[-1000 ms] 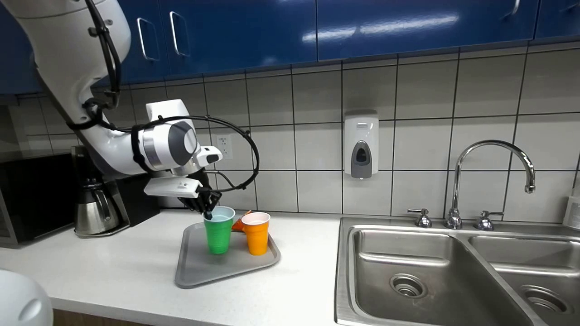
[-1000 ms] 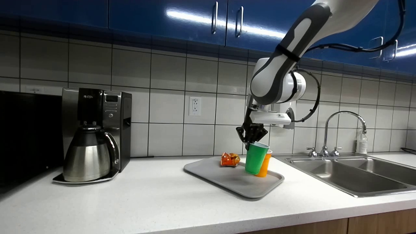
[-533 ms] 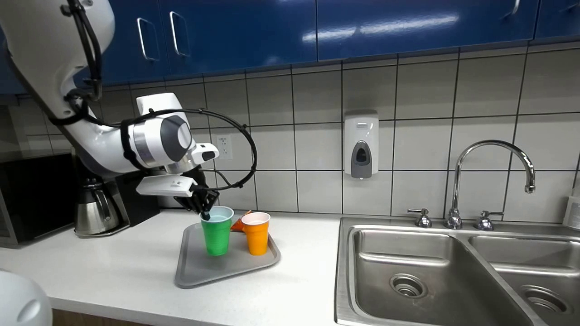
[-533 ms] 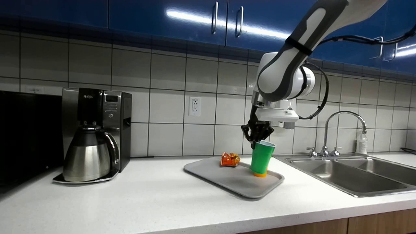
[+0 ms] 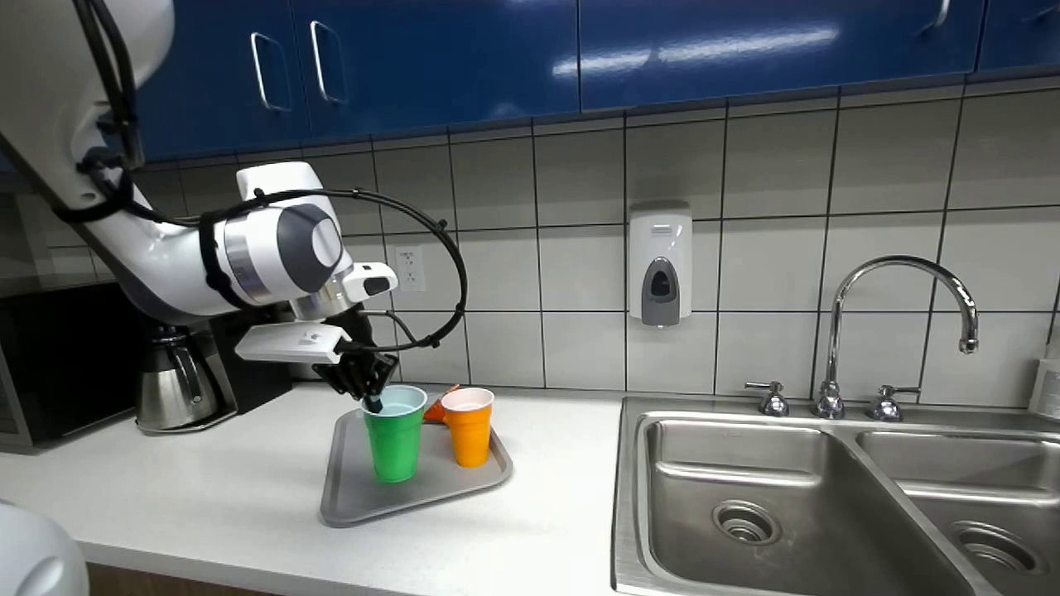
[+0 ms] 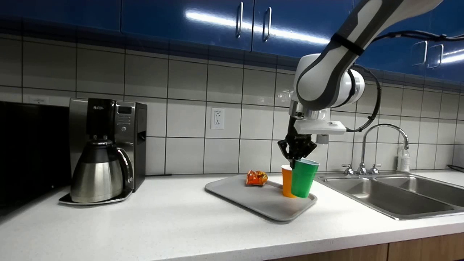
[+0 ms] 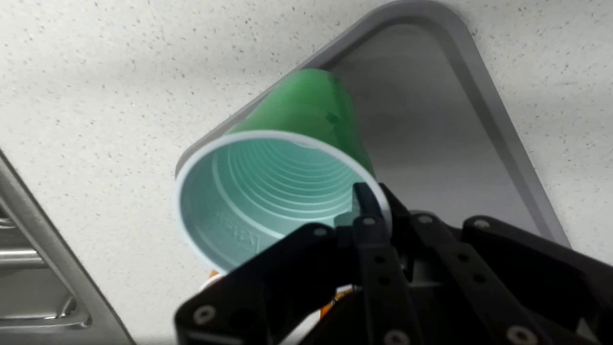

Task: Remove the green and orange cups from the tray

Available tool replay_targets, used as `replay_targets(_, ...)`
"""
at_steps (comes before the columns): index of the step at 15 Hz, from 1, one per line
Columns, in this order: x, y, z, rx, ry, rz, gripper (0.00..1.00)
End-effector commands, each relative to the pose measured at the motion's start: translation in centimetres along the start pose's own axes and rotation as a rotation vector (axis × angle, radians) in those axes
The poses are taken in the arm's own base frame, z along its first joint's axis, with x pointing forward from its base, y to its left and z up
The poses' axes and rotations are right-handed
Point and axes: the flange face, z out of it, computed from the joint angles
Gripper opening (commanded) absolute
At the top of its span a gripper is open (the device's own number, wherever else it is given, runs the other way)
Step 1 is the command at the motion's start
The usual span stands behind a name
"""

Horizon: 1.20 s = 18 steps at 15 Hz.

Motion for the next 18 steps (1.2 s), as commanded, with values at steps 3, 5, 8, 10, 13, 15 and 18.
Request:
replay_targets(3, -2.5, 1.9, -1.2, -0.053, -0.019, 0.037, 0.01)
replay_targets(5, -3.1, 2.6, -1.0, -0.06, -0.027, 0.049, 0.01)
replay_targets(8, -3.7, 3.6, -0.7, -0.067, -0.037, 0.066, 0.01)
replay_targets(10, -4.0, 4.1, -0.4, -0.071, -0.044, 0.073, 0.01)
replay_targets(13, -4.5, 4.5, 0.5, -0.076, -0.066, 0.078, 0.01)
replay_targets(15, -4.8, 4.6, 1.2, -0.08, -0.076, 0.075, 0.01)
replay_targets(18, -5.2, 4.6, 2.0, -0.09, -0.088, 0.057, 0.01)
